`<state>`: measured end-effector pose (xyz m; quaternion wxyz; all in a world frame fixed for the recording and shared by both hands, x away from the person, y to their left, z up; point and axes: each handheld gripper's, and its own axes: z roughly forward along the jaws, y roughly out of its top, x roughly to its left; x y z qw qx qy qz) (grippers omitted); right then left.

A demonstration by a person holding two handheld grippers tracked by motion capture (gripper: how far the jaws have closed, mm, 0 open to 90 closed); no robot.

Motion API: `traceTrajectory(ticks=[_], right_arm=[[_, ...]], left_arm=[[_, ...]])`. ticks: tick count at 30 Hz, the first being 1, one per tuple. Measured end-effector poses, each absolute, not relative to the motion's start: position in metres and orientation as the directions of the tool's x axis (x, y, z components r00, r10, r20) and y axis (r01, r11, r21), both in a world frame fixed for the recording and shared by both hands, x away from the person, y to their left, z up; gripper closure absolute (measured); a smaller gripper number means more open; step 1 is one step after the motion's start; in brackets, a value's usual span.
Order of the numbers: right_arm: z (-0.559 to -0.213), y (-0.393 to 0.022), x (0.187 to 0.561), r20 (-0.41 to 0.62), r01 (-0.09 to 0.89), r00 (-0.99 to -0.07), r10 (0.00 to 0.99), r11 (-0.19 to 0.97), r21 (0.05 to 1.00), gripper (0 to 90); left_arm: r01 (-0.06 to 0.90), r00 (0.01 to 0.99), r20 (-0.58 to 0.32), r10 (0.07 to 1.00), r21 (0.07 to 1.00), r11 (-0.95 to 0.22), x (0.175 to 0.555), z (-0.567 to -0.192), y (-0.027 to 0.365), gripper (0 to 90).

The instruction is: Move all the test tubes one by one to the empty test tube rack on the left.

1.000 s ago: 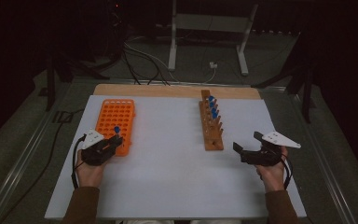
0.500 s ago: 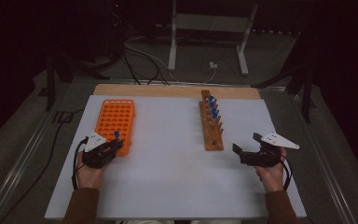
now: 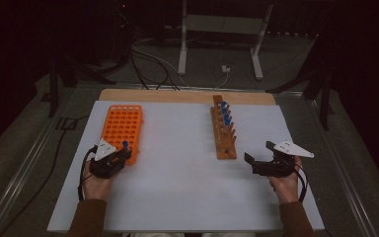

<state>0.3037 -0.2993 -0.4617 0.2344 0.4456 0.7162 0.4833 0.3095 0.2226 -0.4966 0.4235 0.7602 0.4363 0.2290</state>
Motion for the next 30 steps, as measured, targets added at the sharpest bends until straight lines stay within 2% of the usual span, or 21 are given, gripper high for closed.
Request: traceTrajectory(ticks=[7, 10, 13, 16, 18, 21, 22, 23, 27, 28, 30], right_arm=[[-0.462, -0.296, 0.304, 0.092, 0.412, -0.498, 0.862, 0.141, 0.9, 0.0], [-0.463, -0.295, 0.304, 0.092, 0.411, -0.498, 0.862, 0.142, 0.901, 0.0], [-0.464, -0.292, 0.304, 0.09, 0.413, -0.505, 0.858, 0.149, 0.899, 0.0], [-0.464, -0.289, 0.305, 0.093, 0.415, -0.507, 0.857, 0.147, 0.898, 0.0], [-0.464, -0.288, 0.306, 0.094, 0.414, -0.51, 0.855, 0.148, 0.898, 0.0], [-0.463, -0.287, 0.307, 0.09, 0.41, -0.513, 0.854, 0.152, 0.899, 0.0], [-0.461, -0.286, 0.308, 0.091, 0.408, -0.514, 0.853, 0.149, 0.901, 0.0], [-0.459, -0.285, 0.308, 0.091, 0.405, -0.513, 0.854, 0.147, 0.902, 0.0], [-0.454, -0.283, 0.311, 0.091, 0.395, -0.513, 0.854, 0.141, 0.908, 0.1], [-0.451, -0.281, 0.315, 0.091, 0.395, -0.514, 0.853, 0.141, 0.908, 0.1], [-0.446, -0.277, 0.32, 0.081, 0.39, -0.517, 0.852, 0.15, 0.908, 0.1]], left_arm=[[0.469, 0.514, -0.02, 0.858, 0.843, -0.262, 0.309, -0.497, 0.222, 77.9], [0.478, 0.515, -0.053, 0.855, 0.846, -0.235, 0.309, -0.497, 0.224, 76.9], [0.481, 0.52, -0.077, 0.85, 0.85, -0.217, 0.309, -0.498, 0.226, 65.8], [0.487, 0.492, -0.078, 0.867, 0.85, -0.2, 0.307, -0.497, 0.228, 60.0], [0.488, 0.474, -0.085, 0.876, 0.854, -0.182, 0.306, -0.495, 0.232, 59.4], [0.484, 0.471, -0.148, 0.87, 0.867, -0.115, 0.303, -0.49, 0.239, 56.1], [0.471, 0.459, -0.165, 0.873, 0.878, -0.082, 0.3, -0.486, 0.243, 47.7], [0.471, 0.459, -0.165, 0.873, 0.878, -0.082, 0.3, -0.486, 0.243, 44.9], [0.455, 0.462, -0.194, 0.865, 0.889, -0.043, 0.294, -0.482, 0.249, 43.1], [0.451, 0.455, -0.191, 0.87, 0.891, -0.041, 0.292, -0.481, 0.25, 37.1], [0.448, 0.442, -0.18, 0.879, 0.893, -0.042, 0.289, -0.48, 0.252, 31.6]])
